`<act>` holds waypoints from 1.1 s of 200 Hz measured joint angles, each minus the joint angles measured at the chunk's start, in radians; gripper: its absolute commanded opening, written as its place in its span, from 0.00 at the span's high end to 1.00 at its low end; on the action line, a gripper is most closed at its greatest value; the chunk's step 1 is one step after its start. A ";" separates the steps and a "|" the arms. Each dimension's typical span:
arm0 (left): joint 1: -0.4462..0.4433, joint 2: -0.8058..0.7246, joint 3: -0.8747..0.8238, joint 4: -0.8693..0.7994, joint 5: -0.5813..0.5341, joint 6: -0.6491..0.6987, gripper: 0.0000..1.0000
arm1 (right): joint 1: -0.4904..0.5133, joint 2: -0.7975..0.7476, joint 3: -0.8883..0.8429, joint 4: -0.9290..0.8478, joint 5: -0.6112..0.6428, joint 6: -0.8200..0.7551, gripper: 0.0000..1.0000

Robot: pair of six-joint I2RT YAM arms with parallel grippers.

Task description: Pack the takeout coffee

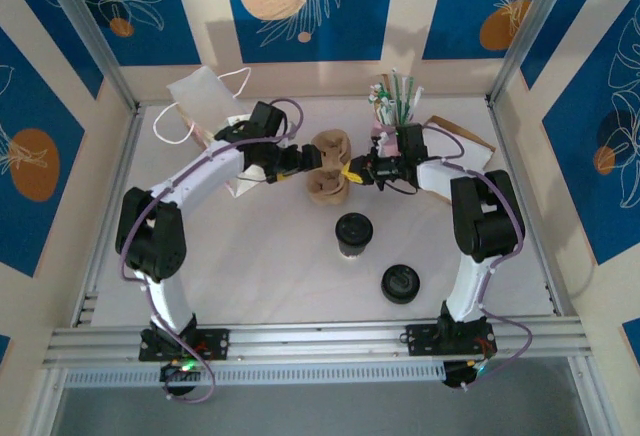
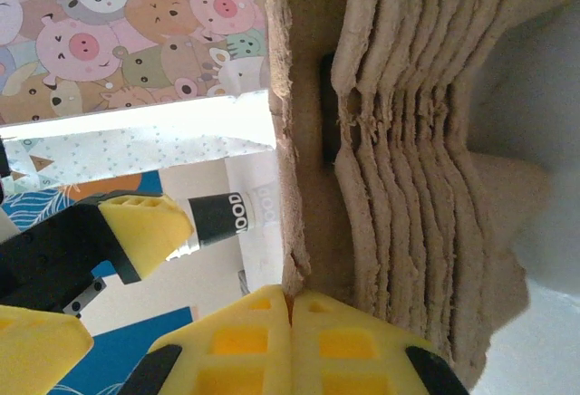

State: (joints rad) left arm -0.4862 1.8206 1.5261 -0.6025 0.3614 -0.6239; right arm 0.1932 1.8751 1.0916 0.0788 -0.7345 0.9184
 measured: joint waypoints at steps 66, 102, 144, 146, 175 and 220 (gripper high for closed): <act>0.000 0.002 -0.020 0.050 0.037 -0.028 0.09 | -0.027 0.000 -0.076 0.161 -0.083 0.080 1.00; 0.000 0.002 -0.024 0.071 0.047 -0.034 0.09 | -0.033 0.001 -0.098 0.269 -0.126 0.135 1.00; 0.000 0.002 -0.031 0.084 0.054 -0.040 0.09 | -0.044 0.002 -0.107 0.371 -0.161 0.199 1.00; 0.000 0.002 -0.031 0.085 0.054 -0.041 0.09 | -0.044 0.002 -0.107 0.372 -0.162 0.201 1.00; 0.003 0.002 -0.039 0.098 0.062 -0.052 0.09 | -0.045 0.002 -0.108 0.396 -0.171 0.219 1.00; 0.034 0.002 -0.075 0.120 0.085 -0.067 0.09 | -0.045 0.002 -0.108 0.414 -0.185 0.240 1.00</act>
State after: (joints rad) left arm -0.4522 1.8225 1.4509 -0.4824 0.4469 -0.6910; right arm 0.1482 1.8774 0.9833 0.4923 -0.9199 1.1580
